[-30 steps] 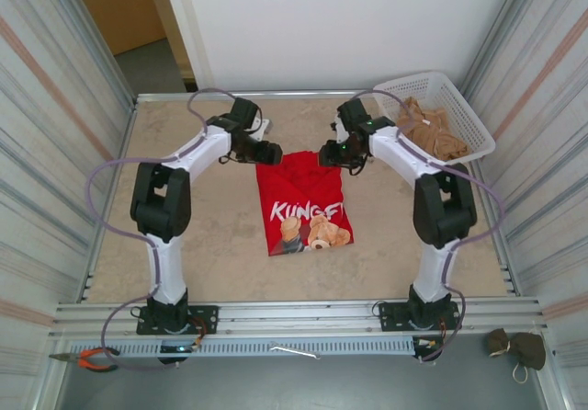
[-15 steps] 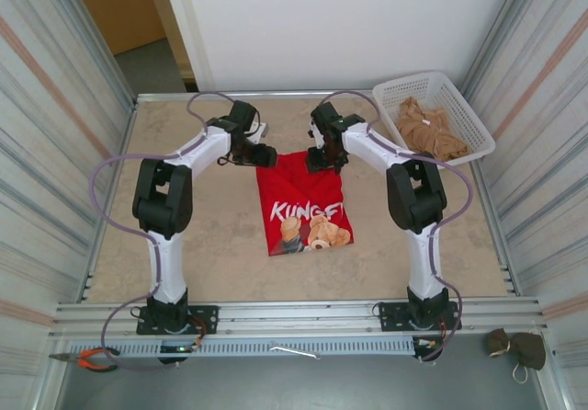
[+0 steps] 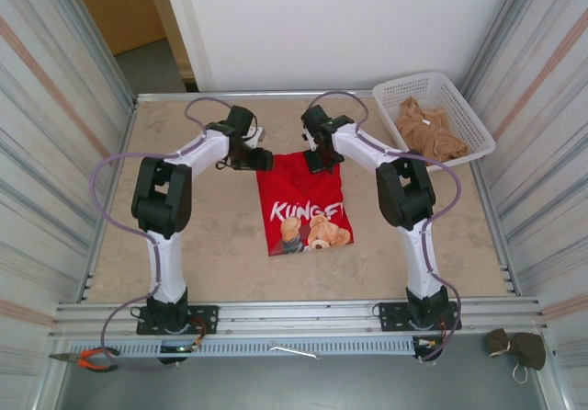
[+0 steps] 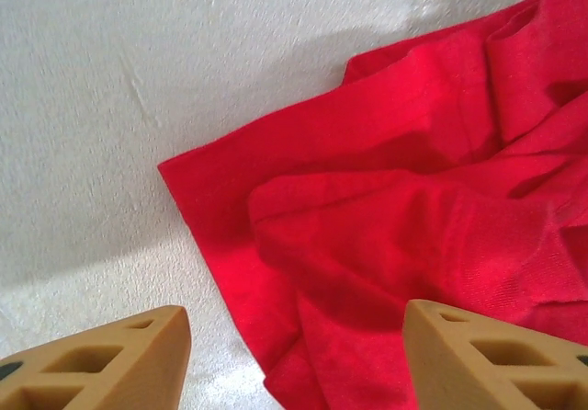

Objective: Fold the inside-out t-shirt

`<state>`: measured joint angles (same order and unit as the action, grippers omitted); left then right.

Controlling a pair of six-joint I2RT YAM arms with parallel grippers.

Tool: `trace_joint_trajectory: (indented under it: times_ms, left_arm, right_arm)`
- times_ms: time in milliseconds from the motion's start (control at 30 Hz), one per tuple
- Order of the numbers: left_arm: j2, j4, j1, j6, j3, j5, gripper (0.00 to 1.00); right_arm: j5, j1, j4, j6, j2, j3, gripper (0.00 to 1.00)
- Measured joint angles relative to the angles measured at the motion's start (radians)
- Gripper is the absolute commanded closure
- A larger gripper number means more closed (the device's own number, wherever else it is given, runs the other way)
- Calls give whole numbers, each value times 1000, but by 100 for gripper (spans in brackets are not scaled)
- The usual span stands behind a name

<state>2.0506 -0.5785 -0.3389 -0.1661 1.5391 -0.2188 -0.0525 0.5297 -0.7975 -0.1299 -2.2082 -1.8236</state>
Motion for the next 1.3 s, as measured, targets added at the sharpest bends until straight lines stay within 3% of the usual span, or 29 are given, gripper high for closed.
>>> trace_joint_trajectory:
  times_ms: [167, 400, 467, 533, 633, 700, 833, 867, 900, 967, 1067, 1300]
  left_arm:
    - [0, 16, 11, -18, -53, 0, 40]
    - [0, 37, 18, -22, -64, 0, 41]
    - [0, 41, 18, -23, -69, 0, 42]
    - [0, 45, 19, -23, -77, 0, 42]
    - [0, 45, 23, -25, -82, 0, 42]
    - [-2, 47, 30, -33, -85, 0, 40]
    - [-26, 55, 55, -55, -109, 0, 35]
    - [-33, 57, 60, -58, -109, -1, 34]
    - [-39, 60, 64, -60, -106, -1, 34]
    - [-43, 58, 64, -55, -85, -2, 33]
    - [-32, 48, 43, -32, -14, -1, 32]
    - [8, 60, -48, 67, 114, 3, 30]
  right_arm:
    - [32, -10, -6, -19, 19, -18, 100]
    - [177, -75, 43, -116, 23, -79, 100]
    - [215, -96, 60, -151, 23, -79, 88]
    - [243, -115, 75, -180, 23, -79, 82]
    - [266, -130, 94, -209, 21, -79, 86]
    - [270, -132, 101, -217, 21, -78, 100]
    - [283, -131, 124, -235, 21, -73, 100]
    - [283, -131, 127, -235, 21, -71, 88]
    - [285, -131, 128, -237, 21, -71, 70]
    - [284, -131, 132, -236, 20, -69, 53]
    - [263, -130, 135, -229, 20, -69, 46]
    - [209, -128, 129, -200, -6, -69, 47]
